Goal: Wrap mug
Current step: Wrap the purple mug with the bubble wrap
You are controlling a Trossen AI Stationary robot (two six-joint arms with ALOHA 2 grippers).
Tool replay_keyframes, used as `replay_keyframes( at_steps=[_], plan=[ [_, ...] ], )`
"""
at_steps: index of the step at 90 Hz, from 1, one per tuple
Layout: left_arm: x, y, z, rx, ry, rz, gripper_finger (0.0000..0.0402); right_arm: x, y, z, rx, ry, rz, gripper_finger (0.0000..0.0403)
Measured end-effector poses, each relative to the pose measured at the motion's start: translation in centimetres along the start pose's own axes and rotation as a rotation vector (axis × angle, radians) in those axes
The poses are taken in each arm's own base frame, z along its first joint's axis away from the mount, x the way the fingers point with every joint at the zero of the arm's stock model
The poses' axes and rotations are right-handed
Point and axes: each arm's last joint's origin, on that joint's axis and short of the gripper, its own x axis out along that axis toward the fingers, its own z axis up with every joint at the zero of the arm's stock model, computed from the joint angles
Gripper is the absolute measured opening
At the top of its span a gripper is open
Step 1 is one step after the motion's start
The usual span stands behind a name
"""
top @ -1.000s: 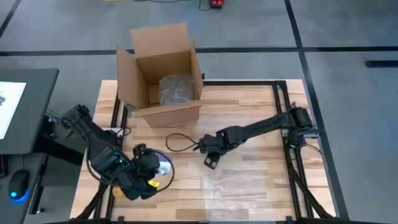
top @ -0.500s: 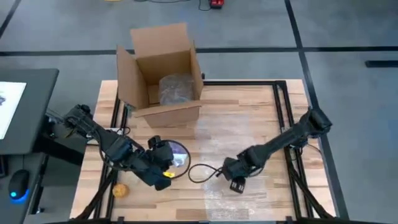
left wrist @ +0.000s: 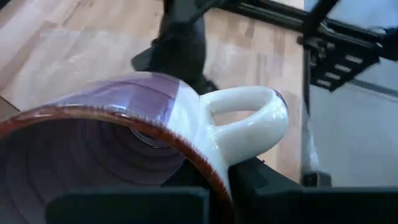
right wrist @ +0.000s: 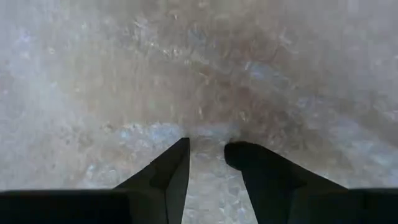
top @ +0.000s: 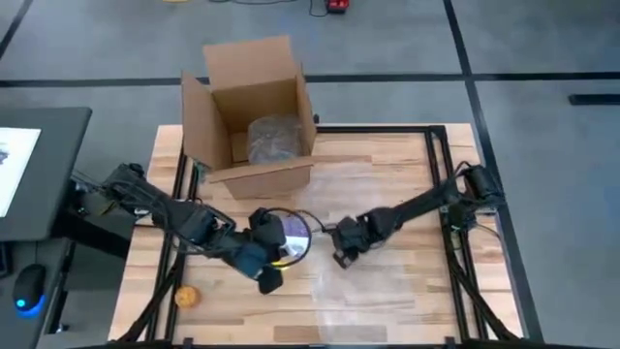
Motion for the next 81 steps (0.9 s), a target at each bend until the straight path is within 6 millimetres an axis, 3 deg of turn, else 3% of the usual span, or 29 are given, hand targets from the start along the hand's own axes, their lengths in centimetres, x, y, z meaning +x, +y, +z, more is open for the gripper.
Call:
replay_keyframes(
  at_steps=[11,26,38,49,65,81],
  plan=[
    [1.4,-0.4,0.0,-0.008,0.017,-0.012,0.0000,-4.0,0.0,0.3,0.012,0.019,-0.025,0.0132],
    [4.3,-0.8,-0.1,0.005,0.057,-0.025,0.0000,-10.2,-1.2,-1.8,0.028,0.132,-0.046,0.0132],
    [8.0,-0.9,0.0,0.015,0.101,-0.072,0.0000,-15.5,-2.5,-5.8,0.115,0.135,-0.003,0.0132],
    [12.5,-0.2,-0.2,-0.013,0.176,-0.111,0.0000,-18.8,-3.5,-10.0,0.240,0.093,0.046,0.0132],
    [18.6,1.3,0.3,-0.021,0.263,-0.090,0.0000,-20.6,-4.4,-13.7,0.384,0.007,0.096,0.0132],
    [21.5,1.1,1.4,0.058,0.392,-0.017,0.0000,-20.3,-4.2,-14.6,0.383,-0.020,0.075,0.0132]
  ],
)
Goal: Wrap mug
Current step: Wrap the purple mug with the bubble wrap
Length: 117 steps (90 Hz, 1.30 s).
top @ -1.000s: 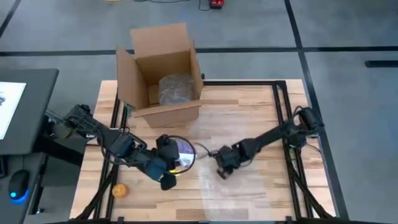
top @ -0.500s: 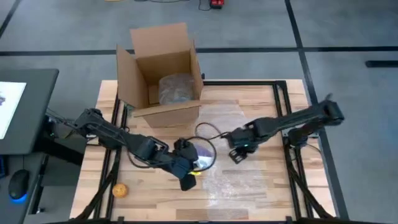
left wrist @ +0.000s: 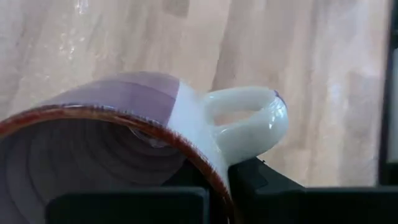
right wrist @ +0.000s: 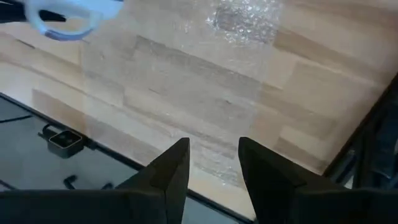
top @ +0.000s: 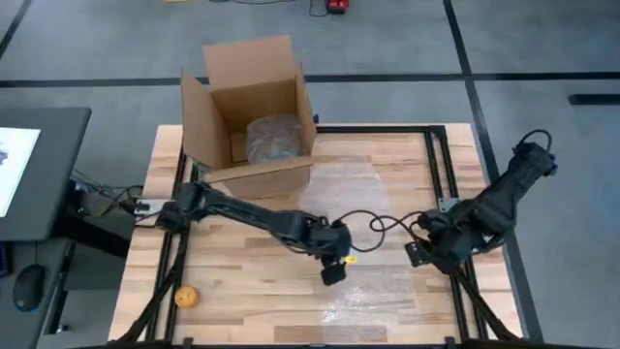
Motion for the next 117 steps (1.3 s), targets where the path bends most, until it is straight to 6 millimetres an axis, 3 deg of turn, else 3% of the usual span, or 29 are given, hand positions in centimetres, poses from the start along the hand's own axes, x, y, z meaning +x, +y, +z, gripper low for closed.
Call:
replay_keyframes(
  at_steps=[14,35,63,76,96,117],
  plan=[
    [1.5,-0.2,1.2,0.038,0.094,0.060,0.0000,0.6,0.4,0.0,-0.065,-0.012,-0.019,0.0132],
    [2.8,-1.3,1.9,0.061,0.115,0.009,0.0008,0.9,0.8,0.5,-0.164,-0.025,-0.033,0.0132],
    [2.8,-1.5,2.3,0.033,0.096,-0.063,0.0109,1.1,0.9,1.9,-0.322,-0.048,-0.072,0.0132],
    [2.5,-1.5,2.3,-0.003,0.102,-0.067,0.0134,1.1,1.0,2.6,-0.420,-0.077,-0.076,0.0132],
    [-2.6,-1.3,3.5,-0.095,0.004,-0.115,0.0138,1.5,1.9,3.0,-0.684,-0.091,-0.008,0.0132],
    [-8.6,-1.2,3.7,-0.201,-0.086,-0.145,0.0139,5.2,2.2,2.5,-0.860,-0.109,0.114,0.0135]
  ],
)
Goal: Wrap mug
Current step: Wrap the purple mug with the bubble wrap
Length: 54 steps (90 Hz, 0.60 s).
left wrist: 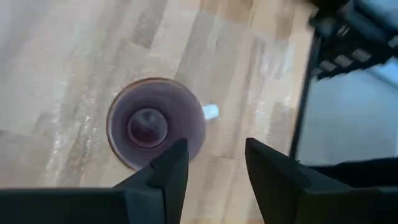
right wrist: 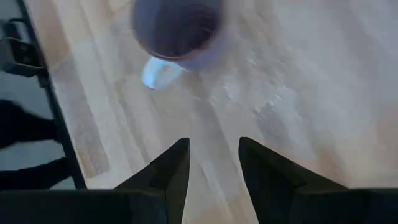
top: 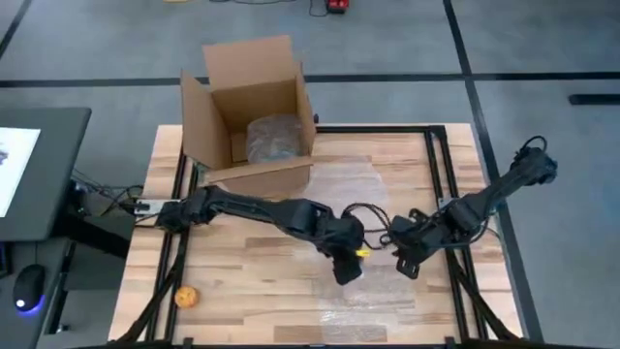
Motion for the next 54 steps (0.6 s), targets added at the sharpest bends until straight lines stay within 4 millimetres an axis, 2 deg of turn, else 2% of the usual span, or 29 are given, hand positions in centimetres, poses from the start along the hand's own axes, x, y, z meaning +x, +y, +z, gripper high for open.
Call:
replay_keyframes(
  at_steps=[11,21,38,54],
  plan=[
    [-2.0,-0.7,-0.3,-0.026,-0.068,0.033,0.0139,1.3,1.0,-0.5,-0.058,-0.057,0.124,0.0151],
    [-2.9,-0.9,-0.5,-0.029,-0.101,0.056,0.0139,2.8,1.7,-1.0,-0.105,-0.101,0.198,0.0184],
    [-2.8,-1.0,-1.3,-0.022,-0.052,0.090,0.0139,6.8,1.6,-1.5,0.012,-0.060,0.081,0.0244],
    [-2.9,-0.8,-1.8,0.024,-0.014,0.118,0.0139,10.9,3.2,-1.3,0.122,-0.069,0.106,0.0246]
  ],
)
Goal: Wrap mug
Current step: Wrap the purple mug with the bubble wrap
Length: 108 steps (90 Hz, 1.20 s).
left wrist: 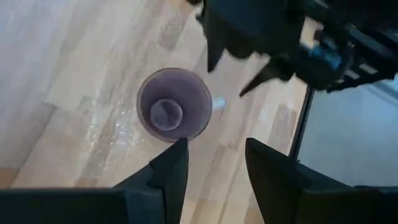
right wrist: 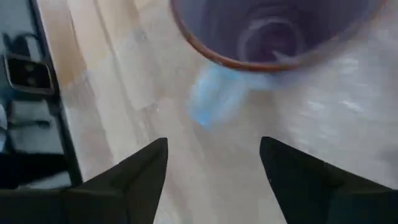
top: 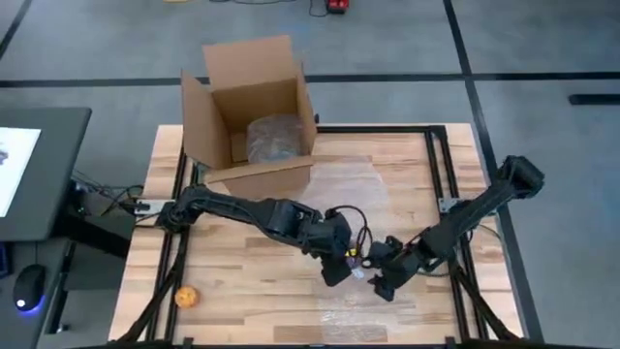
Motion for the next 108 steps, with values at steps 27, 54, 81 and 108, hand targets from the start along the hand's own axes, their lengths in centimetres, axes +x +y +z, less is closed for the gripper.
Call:
replay_keyframes(
  at_steps=[27,54,81,108],
  plan=[
    [-0.3,-1.3,-1.5,0.070,0.037,-0.006,0.0139,3.2,1.1,0.1,0.184,-0.018,-0.104,0.0211],
    [-0.9,-3.7,-4.0,0.166,0.056,-0.013,0.0139,2.5,1.5,1.0,0.239,-0.031,-0.224,0.0075],
    [-1.6,-5.4,-6.5,0.209,0.081,0.002,0.0139,2.0,1.2,1.6,0.264,-0.024,-0.217,0.0038],
    [-2.7,-7.4,-10.6,0.267,0.065,0.110,0.0139,-1.5,0.6,1.9,0.234,0.041,-0.367,0.0038]
  ],
)
